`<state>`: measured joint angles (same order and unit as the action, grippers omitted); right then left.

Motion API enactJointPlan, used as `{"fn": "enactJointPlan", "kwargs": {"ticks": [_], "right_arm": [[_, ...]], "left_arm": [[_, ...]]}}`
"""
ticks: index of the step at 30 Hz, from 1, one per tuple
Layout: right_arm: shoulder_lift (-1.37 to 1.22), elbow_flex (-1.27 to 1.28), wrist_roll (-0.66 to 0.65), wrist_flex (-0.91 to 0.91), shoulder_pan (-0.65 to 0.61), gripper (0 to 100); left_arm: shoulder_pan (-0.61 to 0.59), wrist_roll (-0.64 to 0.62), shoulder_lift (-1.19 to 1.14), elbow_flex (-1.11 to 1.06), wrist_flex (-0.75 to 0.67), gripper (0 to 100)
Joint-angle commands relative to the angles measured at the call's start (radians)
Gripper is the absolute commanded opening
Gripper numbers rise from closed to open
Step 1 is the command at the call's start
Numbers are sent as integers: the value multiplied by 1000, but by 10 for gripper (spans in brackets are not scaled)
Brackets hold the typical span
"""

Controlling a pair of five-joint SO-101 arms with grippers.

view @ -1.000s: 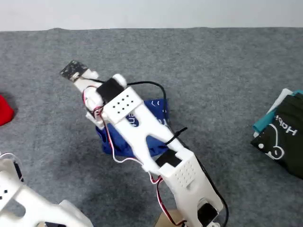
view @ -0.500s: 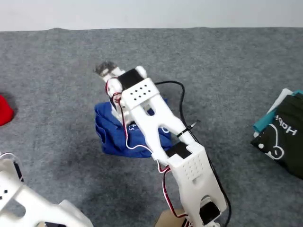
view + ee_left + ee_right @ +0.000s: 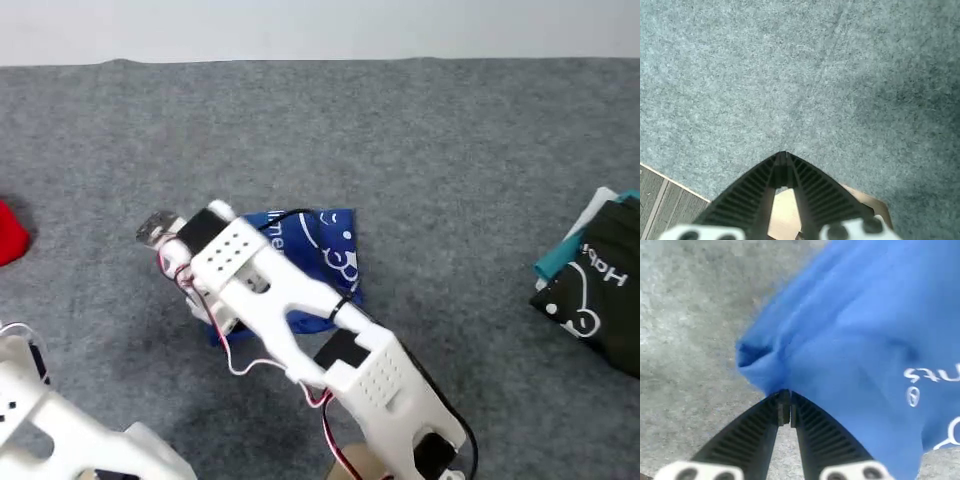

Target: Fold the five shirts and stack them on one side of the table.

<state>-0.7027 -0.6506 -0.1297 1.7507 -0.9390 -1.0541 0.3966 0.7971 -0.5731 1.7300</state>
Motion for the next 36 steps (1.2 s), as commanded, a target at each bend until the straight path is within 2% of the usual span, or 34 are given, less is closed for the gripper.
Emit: {"fn": "enactJointPlan", "kwargs": {"ticks": [1,8,14,22,28,36], "right_arm": [[99,-12,9,39,15,9],[203,2,5,42,231,9],[223,126,2,44,381,9],[305,439,8,39,430,9],[311,654,12,35,420,9],[335,542,11,38,420,9]], "left_arm": [[-3,8,18,44,6,5],[-3,8,18,44,6,5],[-3,8,18,44,3,5],[2,8,18,42,2,5],[5,8,17,38,2,5],[5,8,17,36,2,5]]}}
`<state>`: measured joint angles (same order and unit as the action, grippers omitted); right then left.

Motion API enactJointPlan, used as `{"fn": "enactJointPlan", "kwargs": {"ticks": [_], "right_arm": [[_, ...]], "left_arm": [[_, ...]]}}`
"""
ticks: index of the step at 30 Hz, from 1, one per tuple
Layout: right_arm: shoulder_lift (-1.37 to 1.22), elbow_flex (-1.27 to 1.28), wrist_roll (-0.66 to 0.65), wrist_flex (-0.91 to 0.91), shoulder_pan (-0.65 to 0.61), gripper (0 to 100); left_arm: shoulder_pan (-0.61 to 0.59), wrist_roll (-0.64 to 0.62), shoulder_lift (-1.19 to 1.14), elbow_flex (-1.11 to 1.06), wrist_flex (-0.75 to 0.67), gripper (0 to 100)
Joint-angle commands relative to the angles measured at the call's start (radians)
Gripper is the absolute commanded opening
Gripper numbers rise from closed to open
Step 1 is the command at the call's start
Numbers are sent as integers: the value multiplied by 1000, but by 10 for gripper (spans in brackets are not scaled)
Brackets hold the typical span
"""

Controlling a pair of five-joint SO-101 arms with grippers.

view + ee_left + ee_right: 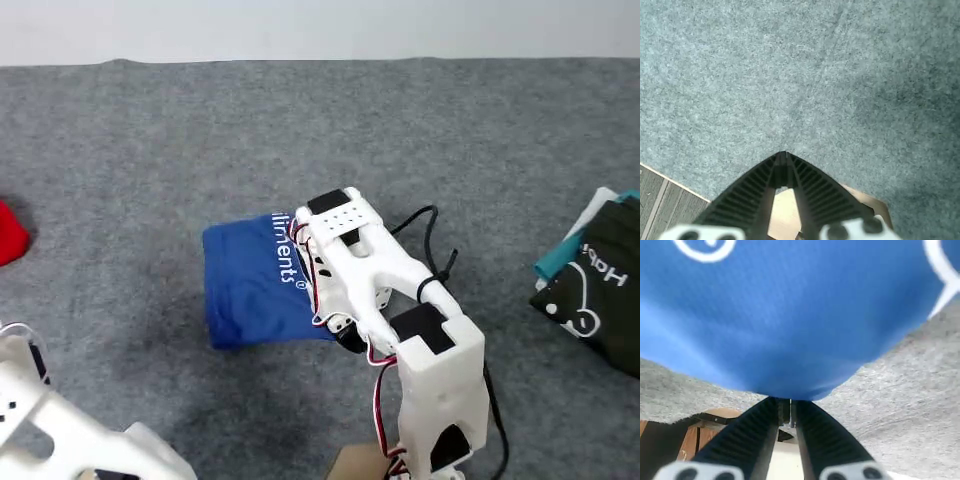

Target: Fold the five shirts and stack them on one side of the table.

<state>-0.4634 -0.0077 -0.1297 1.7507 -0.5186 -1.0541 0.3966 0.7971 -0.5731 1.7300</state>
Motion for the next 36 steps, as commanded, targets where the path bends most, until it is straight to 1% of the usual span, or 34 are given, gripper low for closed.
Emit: {"fn": "enactJointPlan", "kwargs": {"ticks": [1,6,9,12,16,19,27,32,36], "right_arm": [[116,-132,9,38,-1,9],[193,-310,2,28,-1,9],[177,-425,2,28,1,9],[163,-477,2,31,1,9],[148,-465,2,38,2,9],[117,-387,2,35,5,9],[-74,-210,11,38,28,9],[-54,-180,11,38,28,9],[58,-181,3,38,22,9]], "left_arm": [[5,8,17,38,2,5],[5,8,17,39,2,5],[5,8,17,42,5,5],[0,8,17,44,5,5],[-3,9,18,44,6,5],[-3,9,18,44,6,5],[-3,9,18,44,6,5],[0,9,18,42,3,5],[3,9,18,42,2,5]]}}
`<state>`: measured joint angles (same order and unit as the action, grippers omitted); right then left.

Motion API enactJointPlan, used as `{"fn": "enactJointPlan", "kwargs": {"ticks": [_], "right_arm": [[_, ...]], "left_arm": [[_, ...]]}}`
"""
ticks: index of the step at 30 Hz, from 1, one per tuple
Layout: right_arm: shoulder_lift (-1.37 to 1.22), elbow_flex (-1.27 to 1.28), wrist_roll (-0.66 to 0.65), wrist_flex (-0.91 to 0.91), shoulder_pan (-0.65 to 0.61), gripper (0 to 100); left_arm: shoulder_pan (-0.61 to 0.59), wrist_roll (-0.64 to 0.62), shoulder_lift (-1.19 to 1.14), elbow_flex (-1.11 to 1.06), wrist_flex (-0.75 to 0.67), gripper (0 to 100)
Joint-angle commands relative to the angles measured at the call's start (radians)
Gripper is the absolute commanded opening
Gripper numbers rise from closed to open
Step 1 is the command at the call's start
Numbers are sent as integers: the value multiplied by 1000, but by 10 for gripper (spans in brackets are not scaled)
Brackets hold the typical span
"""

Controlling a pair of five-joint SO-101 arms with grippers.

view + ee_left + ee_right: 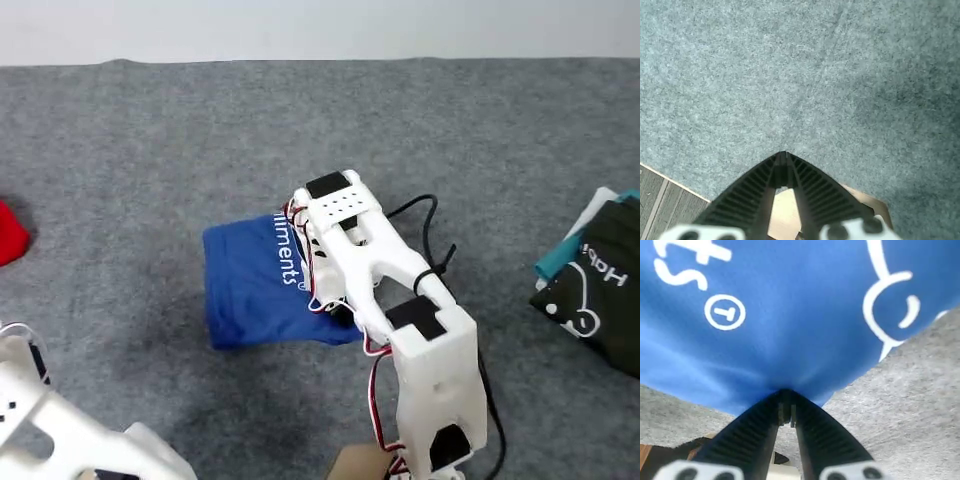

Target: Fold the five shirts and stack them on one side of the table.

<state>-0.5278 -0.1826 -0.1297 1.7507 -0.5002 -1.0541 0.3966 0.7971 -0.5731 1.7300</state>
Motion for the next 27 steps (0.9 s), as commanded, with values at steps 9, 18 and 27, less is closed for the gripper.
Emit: {"fn": "enactJointPlan", "kwargs": {"ticks": [9,18,27], "right_arm": [[354,-8,-40,-8,10,9],[199,-6,-38,-509,119,9],[-18,-8,-40,-705,130,9]], "left_arm": [[5,9,18,42,2,5],[5,9,18,42,2,5],[-2,9,18,42,6,5]]}}
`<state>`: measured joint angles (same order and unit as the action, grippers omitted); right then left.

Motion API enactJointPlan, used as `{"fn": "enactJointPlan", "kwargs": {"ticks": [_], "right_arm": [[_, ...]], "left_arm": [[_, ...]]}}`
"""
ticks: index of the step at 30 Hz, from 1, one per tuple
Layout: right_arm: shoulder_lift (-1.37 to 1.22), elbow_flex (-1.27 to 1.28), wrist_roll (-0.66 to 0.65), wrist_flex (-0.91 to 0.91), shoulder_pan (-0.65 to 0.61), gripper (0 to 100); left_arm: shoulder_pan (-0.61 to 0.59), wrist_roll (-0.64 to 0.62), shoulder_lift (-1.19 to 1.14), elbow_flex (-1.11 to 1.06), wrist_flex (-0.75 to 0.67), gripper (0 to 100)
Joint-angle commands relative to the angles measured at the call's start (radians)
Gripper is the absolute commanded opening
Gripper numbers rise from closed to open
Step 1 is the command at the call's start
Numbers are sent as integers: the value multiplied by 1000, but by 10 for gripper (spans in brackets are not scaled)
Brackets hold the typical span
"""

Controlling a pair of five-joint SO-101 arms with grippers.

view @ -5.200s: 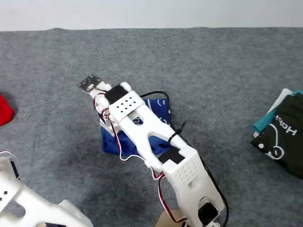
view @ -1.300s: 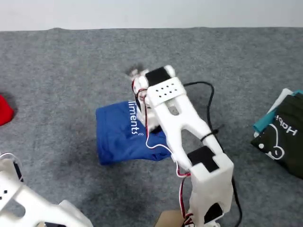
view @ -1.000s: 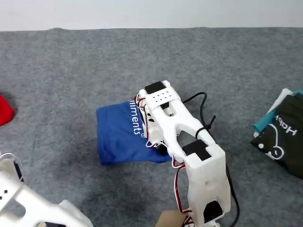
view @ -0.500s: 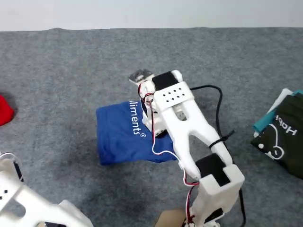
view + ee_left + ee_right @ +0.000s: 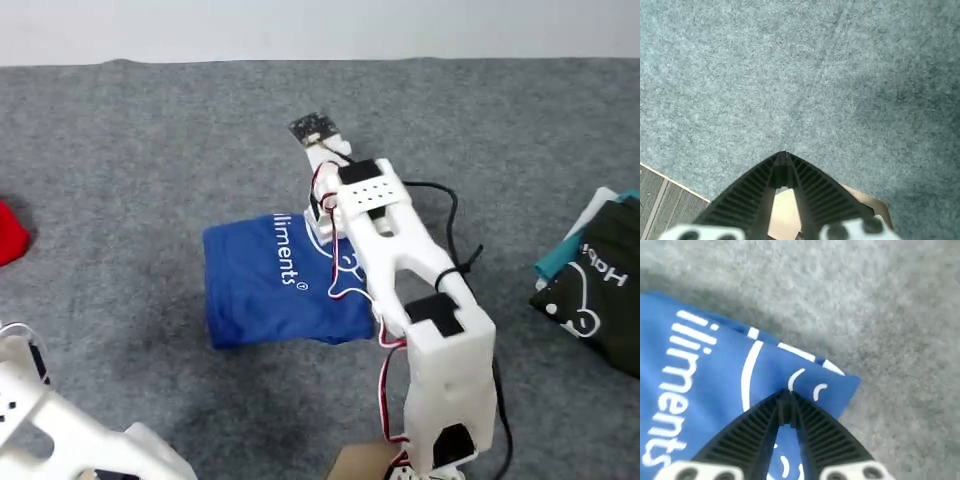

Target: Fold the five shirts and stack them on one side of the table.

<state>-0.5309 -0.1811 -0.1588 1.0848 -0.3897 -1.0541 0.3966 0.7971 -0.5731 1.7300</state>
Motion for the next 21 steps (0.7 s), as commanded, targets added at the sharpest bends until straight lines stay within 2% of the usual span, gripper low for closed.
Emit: {"fn": "enactJointPlan", "kwargs": {"ticks": [1,7,15,21], "right_arm": [[-30,-9,-12,-45,28,9],[-53,-94,-9,-12,97,9],[-51,-466,-3,317,27,9],[-51,-621,-3,558,-39,9]], "left_arm": [[-2,9,18,42,6,5],[-2,11,18,42,6,5],[5,12,18,38,5,5],[5,12,18,38,3,5]]}}
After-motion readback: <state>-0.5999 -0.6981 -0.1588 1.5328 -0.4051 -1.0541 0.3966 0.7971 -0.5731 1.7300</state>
